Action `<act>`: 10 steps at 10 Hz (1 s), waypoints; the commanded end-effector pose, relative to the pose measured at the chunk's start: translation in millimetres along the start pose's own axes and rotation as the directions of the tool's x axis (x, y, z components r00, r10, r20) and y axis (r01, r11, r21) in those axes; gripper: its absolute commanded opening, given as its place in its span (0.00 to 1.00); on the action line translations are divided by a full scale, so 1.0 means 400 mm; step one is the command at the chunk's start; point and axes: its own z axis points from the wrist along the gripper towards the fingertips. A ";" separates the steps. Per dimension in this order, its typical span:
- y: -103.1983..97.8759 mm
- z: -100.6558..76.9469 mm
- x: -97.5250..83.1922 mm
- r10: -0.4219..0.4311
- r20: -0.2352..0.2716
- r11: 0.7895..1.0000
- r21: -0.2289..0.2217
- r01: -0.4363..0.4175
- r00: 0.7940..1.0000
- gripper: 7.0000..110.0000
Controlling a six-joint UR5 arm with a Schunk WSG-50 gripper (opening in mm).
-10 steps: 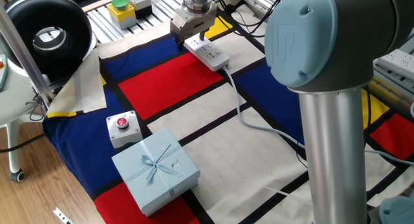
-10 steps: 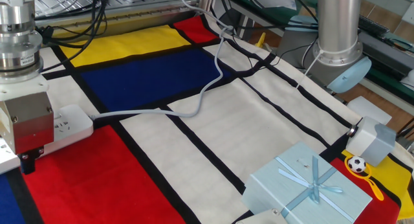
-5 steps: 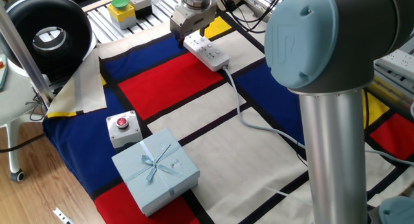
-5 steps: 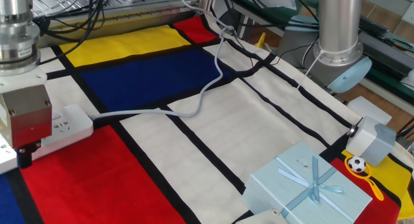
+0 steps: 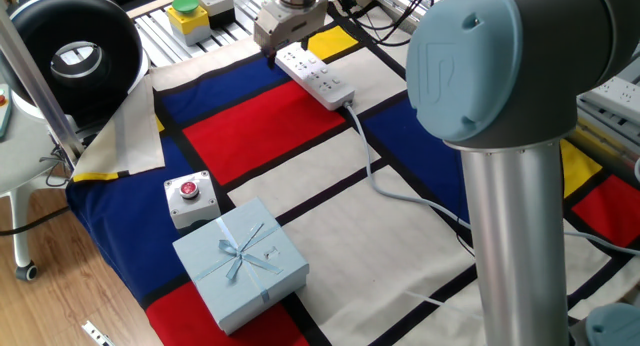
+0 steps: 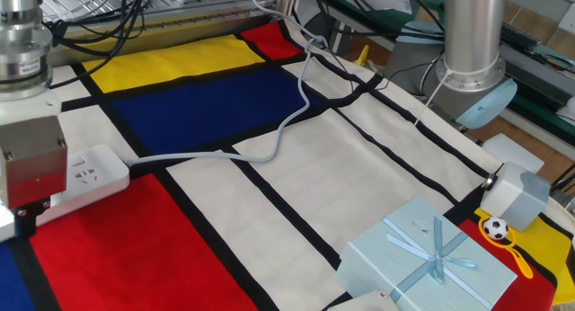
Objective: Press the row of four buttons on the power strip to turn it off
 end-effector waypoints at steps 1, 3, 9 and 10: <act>0.024 -0.005 -0.016 0.013 0.014 1.000 -0.023 -0.013 1.000 0.79; 0.018 -0.005 0.004 -0.021 -0.017 1.000 -0.013 0.021 1.000 0.79; 0.043 -0.005 -0.005 0.020 -0.004 0.998 -0.054 -0.020 1.000 0.79; 0.040 -0.005 -0.003 0.007 -0.007 0.999 -0.049 -0.007 1.000 0.79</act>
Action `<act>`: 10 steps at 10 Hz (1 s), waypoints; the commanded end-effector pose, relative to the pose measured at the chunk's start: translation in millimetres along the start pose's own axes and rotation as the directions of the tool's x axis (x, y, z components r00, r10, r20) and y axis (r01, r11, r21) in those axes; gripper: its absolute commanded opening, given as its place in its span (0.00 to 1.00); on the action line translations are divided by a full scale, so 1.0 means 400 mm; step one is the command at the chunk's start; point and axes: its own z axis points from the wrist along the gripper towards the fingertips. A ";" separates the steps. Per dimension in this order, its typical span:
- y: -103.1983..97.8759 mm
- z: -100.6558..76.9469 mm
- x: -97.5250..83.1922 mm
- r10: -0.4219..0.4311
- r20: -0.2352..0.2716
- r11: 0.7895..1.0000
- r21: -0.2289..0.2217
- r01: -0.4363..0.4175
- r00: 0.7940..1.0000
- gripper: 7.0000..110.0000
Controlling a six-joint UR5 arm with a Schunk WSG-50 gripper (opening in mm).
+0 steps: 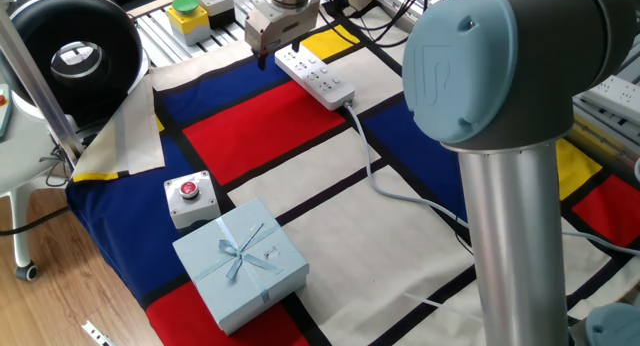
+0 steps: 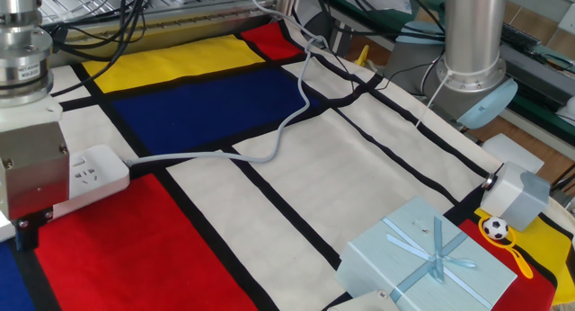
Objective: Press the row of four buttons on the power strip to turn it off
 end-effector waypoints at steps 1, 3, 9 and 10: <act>-0.006 0.001 -0.012 -0.001 -0.002 1.000 -0.009 0.001 1.000 0.79; -0.039 0.020 -0.058 0.022 -0.003 1.000 0.005 -0.022 1.000 0.79; -0.085 0.064 -0.104 0.066 -0.006 0.997 0.043 -0.066 0.998 0.79; -0.088 0.063 -0.099 0.072 -0.013 0.996 0.048 -0.071 0.997 0.79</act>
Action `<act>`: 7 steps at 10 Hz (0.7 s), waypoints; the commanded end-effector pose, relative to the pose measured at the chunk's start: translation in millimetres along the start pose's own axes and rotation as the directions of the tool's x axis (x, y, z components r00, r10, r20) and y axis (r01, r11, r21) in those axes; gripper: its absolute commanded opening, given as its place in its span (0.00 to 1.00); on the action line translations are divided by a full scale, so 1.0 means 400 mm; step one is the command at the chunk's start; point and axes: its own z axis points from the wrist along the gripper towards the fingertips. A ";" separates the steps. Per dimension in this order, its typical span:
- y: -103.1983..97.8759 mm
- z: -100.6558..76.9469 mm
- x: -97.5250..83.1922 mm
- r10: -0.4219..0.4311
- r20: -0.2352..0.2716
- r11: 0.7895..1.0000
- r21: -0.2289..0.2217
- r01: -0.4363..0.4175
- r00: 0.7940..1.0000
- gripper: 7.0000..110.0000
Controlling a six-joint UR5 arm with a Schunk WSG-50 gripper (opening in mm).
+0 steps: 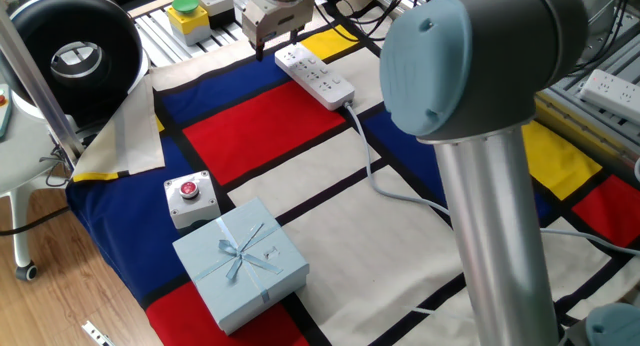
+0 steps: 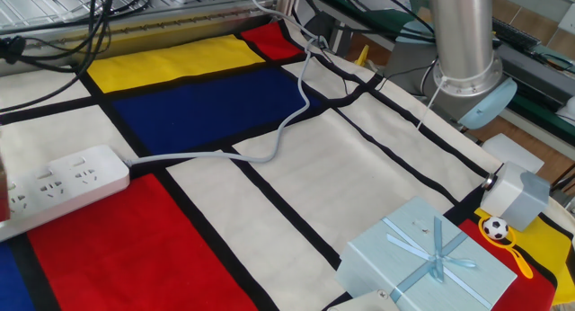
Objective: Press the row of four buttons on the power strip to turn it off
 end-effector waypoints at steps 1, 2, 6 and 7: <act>-0.019 0.014 -0.003 0.026 -0.011 1.000 0.012 -0.026 1.000 0.79; -0.021 0.015 0.002 0.025 -0.016 1.000 0.012 -0.025 1.000 0.79; -0.018 0.021 0.017 0.023 -0.021 1.000 0.003 -0.023 1.000 0.79; -0.017 0.017 0.021 0.020 -0.026 1.000 0.002 -0.020 0.999 0.57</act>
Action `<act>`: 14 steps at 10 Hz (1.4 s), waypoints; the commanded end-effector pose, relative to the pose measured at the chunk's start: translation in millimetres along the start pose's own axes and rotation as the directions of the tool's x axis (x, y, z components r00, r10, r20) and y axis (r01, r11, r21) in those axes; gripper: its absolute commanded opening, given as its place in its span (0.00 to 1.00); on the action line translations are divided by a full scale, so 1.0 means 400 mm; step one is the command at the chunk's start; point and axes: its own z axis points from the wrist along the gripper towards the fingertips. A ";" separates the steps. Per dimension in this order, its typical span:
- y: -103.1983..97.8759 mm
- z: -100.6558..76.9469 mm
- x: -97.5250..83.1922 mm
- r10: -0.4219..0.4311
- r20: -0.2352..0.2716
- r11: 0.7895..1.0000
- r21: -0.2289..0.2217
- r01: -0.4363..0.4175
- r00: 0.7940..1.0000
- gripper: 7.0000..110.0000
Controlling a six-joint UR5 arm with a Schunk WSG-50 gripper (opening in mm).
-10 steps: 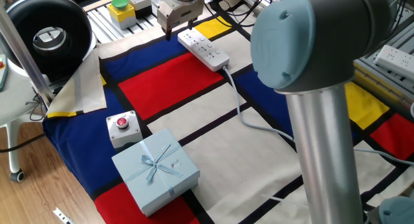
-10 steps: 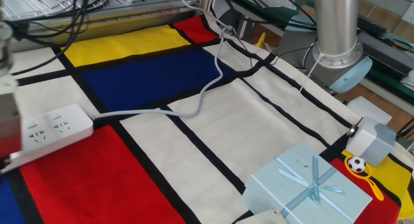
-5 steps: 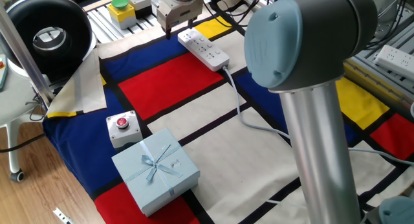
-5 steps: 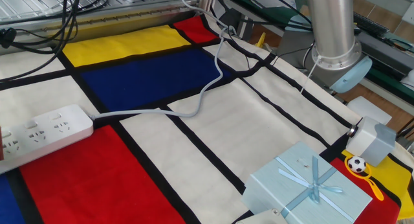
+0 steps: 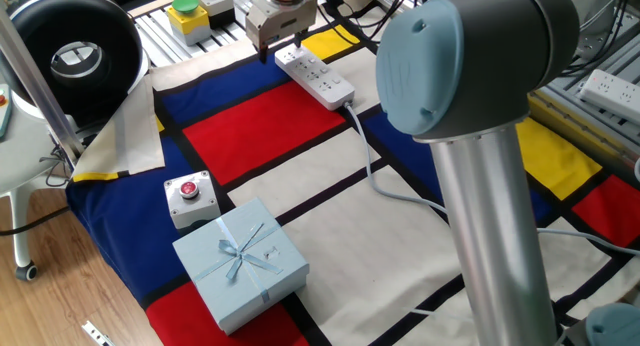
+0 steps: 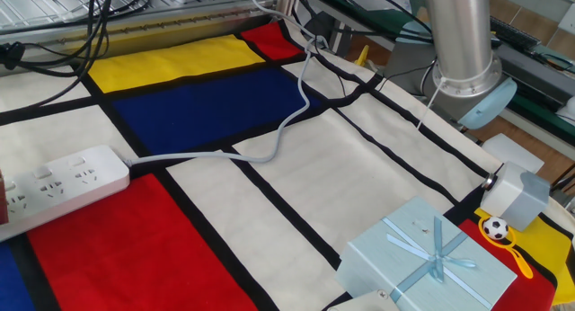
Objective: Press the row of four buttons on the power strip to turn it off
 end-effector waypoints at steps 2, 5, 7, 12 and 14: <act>0.009 -0.008 0.010 0.005 -0.004 1.000 -0.015 -0.005 1.000 0.57; 0.005 0.000 0.011 0.000 -0.004 1.000 -0.015 0.000 1.000 0.57; 0.007 -0.006 0.012 -0.001 -0.004 1.000 -0.019 0.001 1.000 0.57; 0.006 -0.009 -0.007 -0.006 0.024 1.000 -0.025 0.007 1.000 0.57; 0.010 -0.007 -0.013 -0.004 0.033 1.000 -0.031 0.005 0.999 0.79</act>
